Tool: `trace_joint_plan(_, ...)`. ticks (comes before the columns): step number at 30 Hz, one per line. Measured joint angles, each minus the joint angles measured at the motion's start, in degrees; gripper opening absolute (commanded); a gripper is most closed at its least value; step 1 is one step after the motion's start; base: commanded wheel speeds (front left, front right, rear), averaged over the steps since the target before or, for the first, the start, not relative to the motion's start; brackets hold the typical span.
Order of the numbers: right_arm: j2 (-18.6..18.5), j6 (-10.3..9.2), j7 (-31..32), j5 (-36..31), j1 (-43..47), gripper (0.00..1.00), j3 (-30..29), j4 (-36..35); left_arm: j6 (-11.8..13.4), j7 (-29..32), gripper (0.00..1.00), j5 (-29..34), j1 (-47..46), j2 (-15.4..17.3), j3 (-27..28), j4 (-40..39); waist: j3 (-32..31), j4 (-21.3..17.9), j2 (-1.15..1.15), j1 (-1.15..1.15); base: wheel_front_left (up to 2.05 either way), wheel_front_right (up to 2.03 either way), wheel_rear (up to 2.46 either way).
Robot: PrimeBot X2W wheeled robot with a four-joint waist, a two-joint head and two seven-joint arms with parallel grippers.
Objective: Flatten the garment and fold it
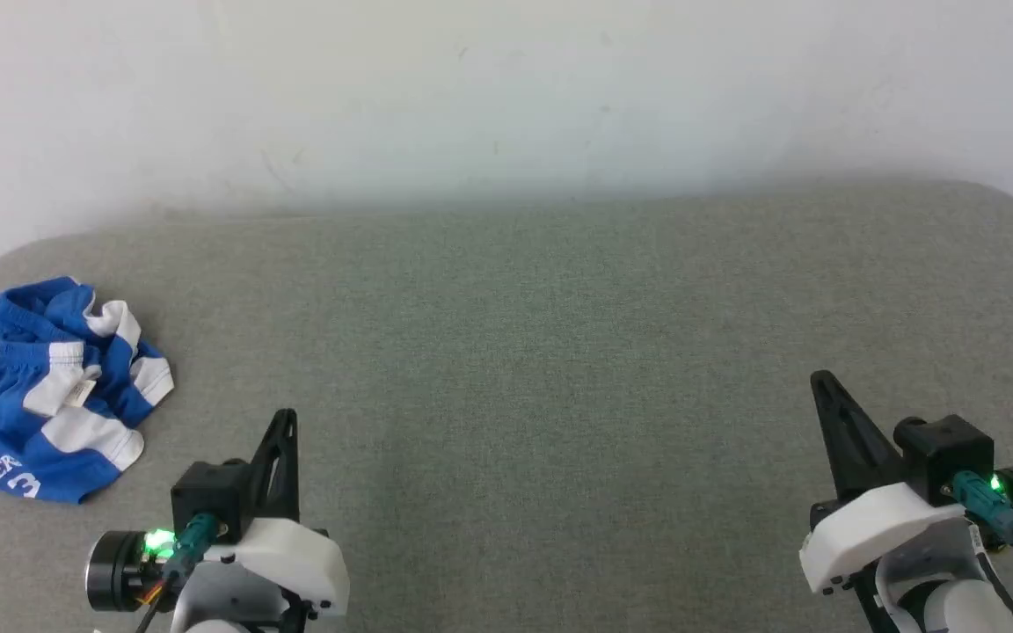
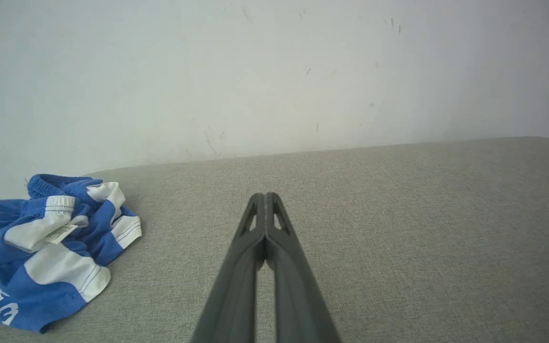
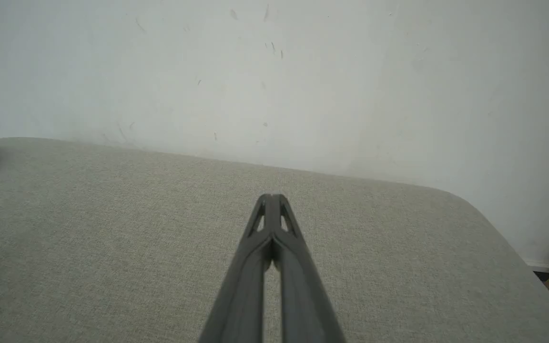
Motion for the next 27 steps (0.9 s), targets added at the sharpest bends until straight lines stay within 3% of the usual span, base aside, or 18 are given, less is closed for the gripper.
trace_joint_plan(17,0.00,0.00,0.00,0.00,0.00,0.00,0.00,0.00,0.00,0.00,0.00,0.00,0.00,0.00,0.00,0.00,0.00,0.00,0.00,0.00,0.00,0.00,0.00)
trace_joint_plan(18,-0.03,0.00,0.00,0.02,-0.03,1.00,0.00,0.07,0.00,0.00,1.00,-0.01,0.02,0.03,-0.03,0.03,0.00,0.00,0.00,0.00,0.00,0.00,0.00)
trace_joint_plan(27,-0.05,0.00,-0.43,0.19,-0.03,1.00,-0.54,0.10,0.65,-0.55,1.00,-0.01,0.03,0.04,-0.34,0.11,0.11,-0.01,0.00,0.00,0.00,0.00,0.00)
